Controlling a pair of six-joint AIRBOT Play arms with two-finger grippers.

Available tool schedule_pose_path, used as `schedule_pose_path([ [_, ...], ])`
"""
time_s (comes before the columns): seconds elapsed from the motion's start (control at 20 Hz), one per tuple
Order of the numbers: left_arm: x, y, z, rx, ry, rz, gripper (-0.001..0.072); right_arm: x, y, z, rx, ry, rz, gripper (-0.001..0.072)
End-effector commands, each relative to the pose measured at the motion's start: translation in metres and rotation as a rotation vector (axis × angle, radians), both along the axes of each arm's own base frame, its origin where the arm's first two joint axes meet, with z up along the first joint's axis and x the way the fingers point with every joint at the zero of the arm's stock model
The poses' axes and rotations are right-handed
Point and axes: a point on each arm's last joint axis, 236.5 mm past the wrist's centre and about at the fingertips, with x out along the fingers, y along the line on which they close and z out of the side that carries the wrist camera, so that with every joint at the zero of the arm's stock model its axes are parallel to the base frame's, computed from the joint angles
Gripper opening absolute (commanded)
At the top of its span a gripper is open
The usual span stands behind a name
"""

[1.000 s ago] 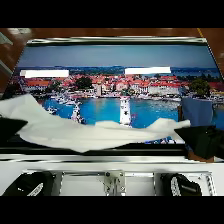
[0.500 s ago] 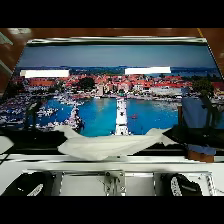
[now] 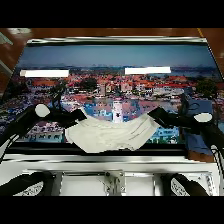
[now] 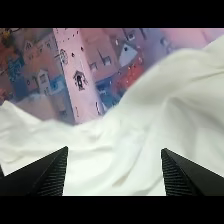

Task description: Fold the shirts.

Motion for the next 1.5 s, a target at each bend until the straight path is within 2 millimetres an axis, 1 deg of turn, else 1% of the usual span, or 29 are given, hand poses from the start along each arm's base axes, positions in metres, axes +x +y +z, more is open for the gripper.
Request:
schedule_pose_path([
  [0.0, 0.003, 0.0, -0.004, -0.043, 0.102, -0.121, 0.0693, 0.02, 0.014, -0.008, 0.029, -0.071, 0.046, 0.0686],
  [0.05, -0.005, 0.021, 0.002, 0.01, 0.133, -0.195, 0.0692, 0.02, 0.009, -0.002, 0.018, -0.081, 0.066, 0.0686],
  [0.1, -0.017, 0.048, 0.008, 0.078, 0.194, -0.236, 0.0692, 0.015, 0.004, 0.006, 0.005, -0.082, 0.108, 0.0686],
  [0.15, -0.033, 0.079, 0.013, 0.146, 0.268, -0.256, 0.069, 0.004, -0.004, 0.009, -0.017, -0.065, 0.153, 0.0686],
  [0.2, -0.048, 0.1, 0.018, 0.181, 0.317, -0.256, 0.069, -0.011, -0.013, 0.007, -0.031, -0.017, 0.182, 0.0686],
  [0.25, -0.062, 0.112, 0.023, 0.181, 0.344, -0.25, 0.069, -0.034, -0.022, 0.001, -0.05, 0.057, 0.228, 0.0686],
  [0.3, -0.074, 0.114, 0.023, 0.163, 0.363, -0.232, 0.069, -0.056, -0.031, -0.008, -0.071, 0.135, 0.272, 0.0685],
  [0.35, -0.087, 0.109, 0.018, 0.128, 0.379, -0.215, 0.069, -0.077, -0.039, -0.018, -0.09, 0.205, 0.305, 0.0685],
  [0.4, -0.098, 0.097, 0.01, 0.079, 0.388, -0.202, 0.0691, -0.092, -0.043, -0.026, -0.091, 0.256, 0.312, 0.0686],
  [0.45, -0.11, 0.08, -0.002, 0.017, 0.398, -0.188, 0.0691, -0.104, -0.042, -0.034, -0.073, 0.302, 0.303, 0.0686],
  [0.5, -0.118, 0.066, -0.014, -0.023, 0.403, -0.181, 0.0691, -0.111, -0.039, -0.04, -0.058, 0.323, 0.297, 0.0686],
  [0.55, -0.12, 0.057, -0.026, -0.039, 0.395, -0.163, 0.0691, -0.115, -0.034, -0.044, -0.037, 0.33, 0.285, 0.0686],
  [0.6, -0.118, 0.047, -0.034, -0.06, 0.371, -0.138, 0.069, -0.115, -0.028, -0.045, -0.01, 0.331, 0.271, 0.0685],
  [0.75, -0.109, 0.012, -0.048, -0.125, 0.302, -0.101, 0.069, -0.106, -0.019, -0.042, 0.043, 0.304, 0.225, 0.0685],
  [0.9, -0.105, -0.003, -0.065, -0.1, 0.278, -0.104, 0.069, -0.1, -0.021, -0.042, 0.04, 0.292, 0.199, 0.0686],
  [1.0, -0.106, -0.007, -0.077, -0.096, 0.302, -0.097, 0.0688, -0.098, -0.022, -0.043, 0.036, 0.292, 0.187, 0.0686],
  [1.05, -0.107, -0.007, -0.082, -0.091, 0.318, -0.09, 0.0594, -0.098, -0.021, -0.044, 0.037, 0.298, 0.182, 0.0686],
  [1.1, -0.105, -0.006, -0.085, -0.09, 0.324, -0.073, 0.0347, -0.098, -0.021, -0.044, 0.044, 0.302, 0.172, 0.0686],
  [1.15, -0.101, -0.006, -0.084, -0.094, 0.317, -0.053, 0.017, -0.098, -0.02, -0.046, 0.045, 0.305, 0.165, 0.0686],
  [1.3, -0.089, -0.01, -0.071, -0.106, 0.265, -0.068, 0.0045, -0.099, -0.023, -0.06, 0.036, 0.319, 0.104, 0.0686],
  [1.45, -0.08, -0.012, -0.052, -0.116, 0.191, -0.09, 0.0045, -0.097, -0.022, -0.073, 0.051, 0.317, 0.019, 0.0686],
])
